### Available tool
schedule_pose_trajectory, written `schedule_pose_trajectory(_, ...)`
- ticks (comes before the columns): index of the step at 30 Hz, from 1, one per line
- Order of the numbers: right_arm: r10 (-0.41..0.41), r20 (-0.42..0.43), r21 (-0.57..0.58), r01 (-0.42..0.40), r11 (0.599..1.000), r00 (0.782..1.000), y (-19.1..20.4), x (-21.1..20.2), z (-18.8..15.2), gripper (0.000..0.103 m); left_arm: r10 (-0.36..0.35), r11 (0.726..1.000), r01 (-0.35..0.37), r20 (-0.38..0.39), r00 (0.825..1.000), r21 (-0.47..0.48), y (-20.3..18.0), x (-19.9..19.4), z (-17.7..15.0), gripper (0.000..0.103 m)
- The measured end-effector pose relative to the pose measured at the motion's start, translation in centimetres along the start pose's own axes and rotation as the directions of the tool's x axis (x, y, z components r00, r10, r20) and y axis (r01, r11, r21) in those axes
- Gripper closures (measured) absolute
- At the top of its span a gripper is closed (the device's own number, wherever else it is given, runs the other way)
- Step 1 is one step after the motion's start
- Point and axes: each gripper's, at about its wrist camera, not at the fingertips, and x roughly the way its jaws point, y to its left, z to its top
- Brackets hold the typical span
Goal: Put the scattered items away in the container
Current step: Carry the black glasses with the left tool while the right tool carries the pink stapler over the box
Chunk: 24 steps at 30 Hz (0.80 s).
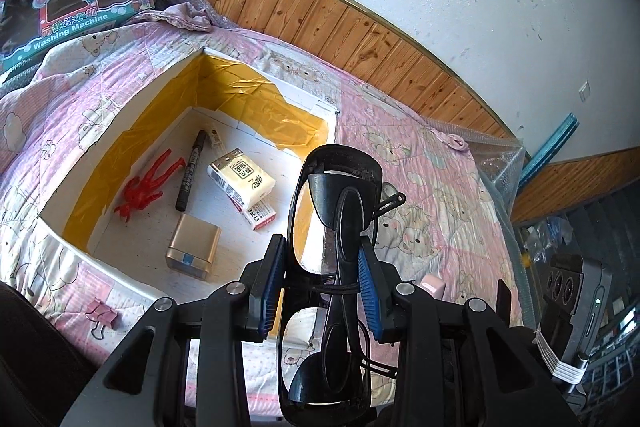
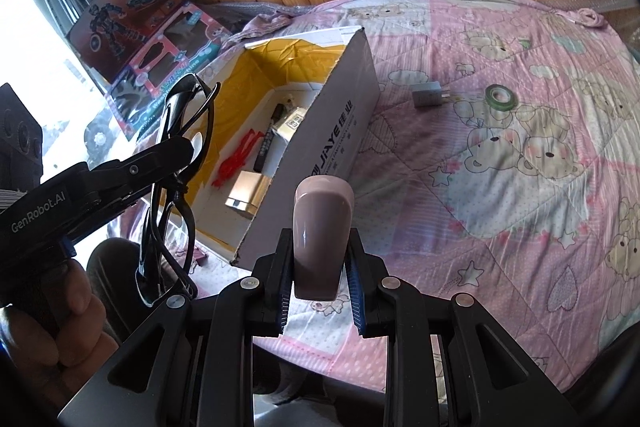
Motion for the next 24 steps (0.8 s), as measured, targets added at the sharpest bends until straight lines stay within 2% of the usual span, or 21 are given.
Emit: schedule_pose_trajectory(24,0.036,-0.013,-0.046,-0.037,0.998,0.999,3.3,1.7,1.8,0.078,0.024,0.997,-0.022,0.035,0.999,-0.079,4.4,-1.4,1.9,0.067)
